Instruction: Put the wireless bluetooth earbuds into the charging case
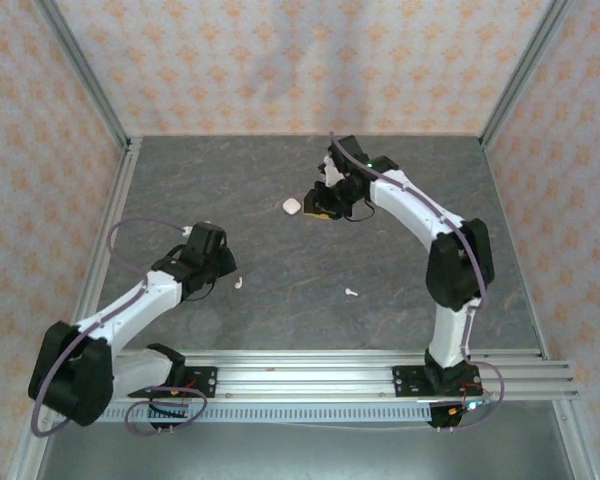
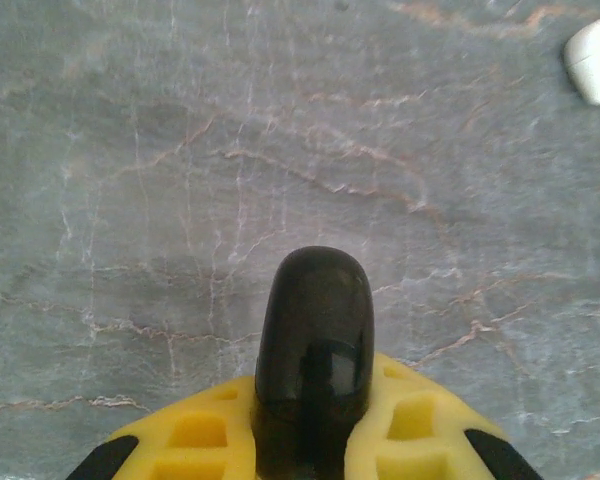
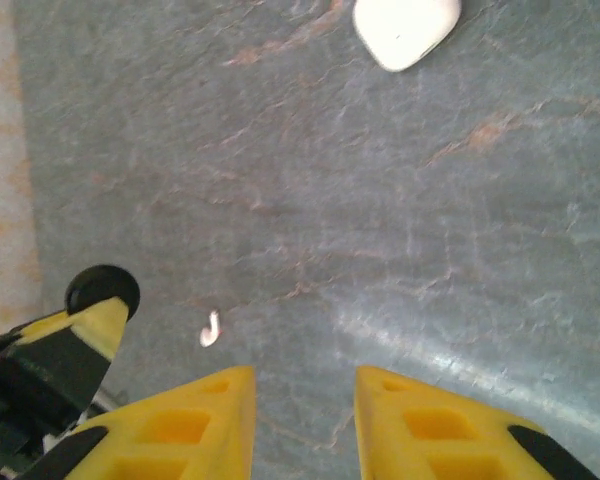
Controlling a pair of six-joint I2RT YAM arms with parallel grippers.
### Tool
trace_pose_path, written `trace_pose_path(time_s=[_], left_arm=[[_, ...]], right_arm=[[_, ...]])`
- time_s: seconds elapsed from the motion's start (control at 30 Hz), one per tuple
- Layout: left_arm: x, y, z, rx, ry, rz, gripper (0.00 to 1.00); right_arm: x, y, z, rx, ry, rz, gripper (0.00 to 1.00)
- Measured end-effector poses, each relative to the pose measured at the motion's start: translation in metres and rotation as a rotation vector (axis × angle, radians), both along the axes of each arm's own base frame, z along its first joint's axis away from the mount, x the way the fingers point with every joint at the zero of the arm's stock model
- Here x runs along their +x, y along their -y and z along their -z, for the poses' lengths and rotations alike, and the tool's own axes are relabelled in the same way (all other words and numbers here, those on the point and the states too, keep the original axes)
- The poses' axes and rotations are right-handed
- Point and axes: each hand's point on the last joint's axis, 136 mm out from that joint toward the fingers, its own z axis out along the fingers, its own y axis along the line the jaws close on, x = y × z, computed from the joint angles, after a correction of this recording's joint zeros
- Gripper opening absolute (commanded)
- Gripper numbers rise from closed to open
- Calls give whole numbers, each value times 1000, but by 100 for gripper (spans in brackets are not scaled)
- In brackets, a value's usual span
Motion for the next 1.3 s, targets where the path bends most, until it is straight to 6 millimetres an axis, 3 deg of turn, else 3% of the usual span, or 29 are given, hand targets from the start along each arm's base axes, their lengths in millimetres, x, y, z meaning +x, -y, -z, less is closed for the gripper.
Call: trace_pose_path(time_s=[0.13, 0.27, 0.43, 0.53, 0.77, 1.0, 1.17, 1.3], left_arm=[[17, 10, 8, -3, -71, 23, 0], [53, 31, 12, -20, -129, 66, 0], [97, 55, 34, -42, -209, 117, 0], [107, 55, 44, -22, -255, 126, 0], [130, 39, 37, 60, -273, 104, 1], [124, 21, 45, 113, -311, 87, 40], [111, 11, 46, 130, -328, 82, 56], [111, 3, 29, 138, -289, 68, 60]], right_arm=[[17, 1, 17, -73, -14, 15, 40], [36, 1, 33, -136, -7, 28, 42], [66, 0, 53, -216, 13, 38, 44], [73, 1, 66, -251, 3, 40, 45], [96, -9, 82, -286, 45, 36, 50], [118, -31, 92, -289, 122, 19, 53], [123, -43, 103, -283, 152, 0, 55], [123, -52, 105, -286, 182, -25, 56]])
